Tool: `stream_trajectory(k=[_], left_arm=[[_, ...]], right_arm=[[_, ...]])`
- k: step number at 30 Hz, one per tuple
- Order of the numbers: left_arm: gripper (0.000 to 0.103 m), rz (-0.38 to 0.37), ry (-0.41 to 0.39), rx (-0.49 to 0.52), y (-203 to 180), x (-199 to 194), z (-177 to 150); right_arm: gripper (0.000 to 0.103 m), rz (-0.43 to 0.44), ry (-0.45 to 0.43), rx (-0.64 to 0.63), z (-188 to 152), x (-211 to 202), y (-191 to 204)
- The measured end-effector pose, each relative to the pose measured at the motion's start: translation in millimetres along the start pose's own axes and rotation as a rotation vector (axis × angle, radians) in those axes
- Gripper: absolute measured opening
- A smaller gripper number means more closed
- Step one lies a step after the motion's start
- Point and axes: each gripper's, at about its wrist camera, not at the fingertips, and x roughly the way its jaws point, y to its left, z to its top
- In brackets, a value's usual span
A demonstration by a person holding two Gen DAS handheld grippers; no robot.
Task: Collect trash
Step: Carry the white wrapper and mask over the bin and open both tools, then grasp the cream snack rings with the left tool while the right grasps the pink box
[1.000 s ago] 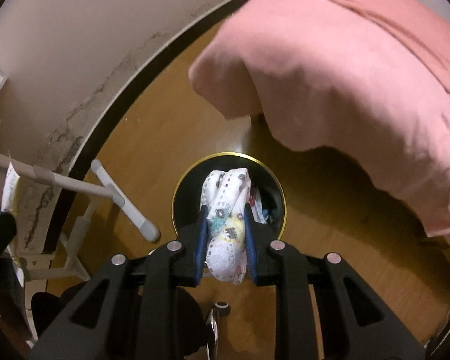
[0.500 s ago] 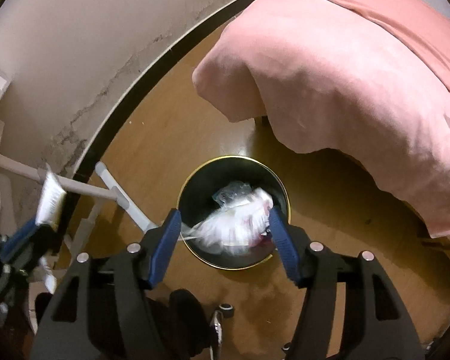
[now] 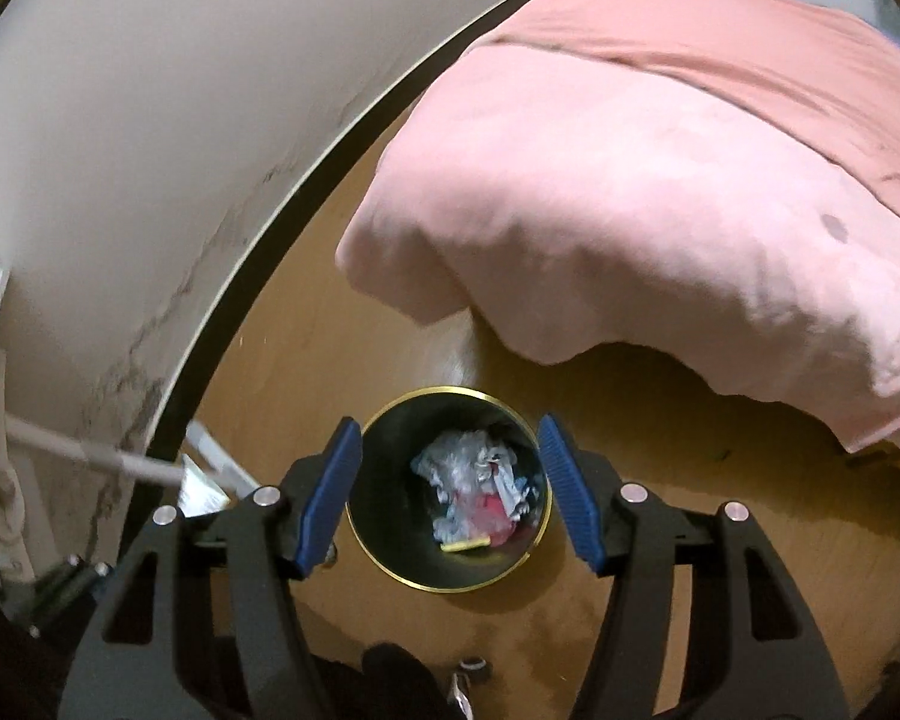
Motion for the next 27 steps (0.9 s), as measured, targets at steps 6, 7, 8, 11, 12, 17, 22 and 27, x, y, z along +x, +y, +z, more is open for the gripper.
stream_trajectory(k=[6, 7, 8, 11, 12, 17, 22, 27], left_arm=[[0.058, 0.021, -0.024, 0.003, -2, -5, 5], [0.058, 0.023, -0.026, 0.004, -2, -8, 5], [0.058, 0.029, -0.036, 0.003, 0, -14, 5], [0.068, 0.055, -0.075, 0.009, 5, -39, 4], [0.076, 0.074, -0.100, 0.012, 8, -55, 3], [0.093, 0.202, -0.235, -0.026, 57, -153, -19], [0.096, 0.440, -0.335, -0.163, 155, -258, -70], [0.097, 0.744, -0.293, -0.349, 284, -325, -144]], right_arm=[[0.061, 0.009, -0.033, 0.027, 5, -7, -9], [0.061, 0.010, -0.031, 0.020, 5, -7, -8], [0.061, 0.010, -0.029, 0.011, 5, -7, -6], [0.062, 0.008, -0.031, -0.022, 2, -13, 1], [0.062, 0.007, -0.036, -0.047, 0, -16, 7], [0.067, 0.035, -0.096, -0.169, -11, -49, 47], [0.073, 0.135, -0.193, -0.322, -33, -105, 119], [0.077, 0.258, -0.239, -0.492, -69, -146, 206]])
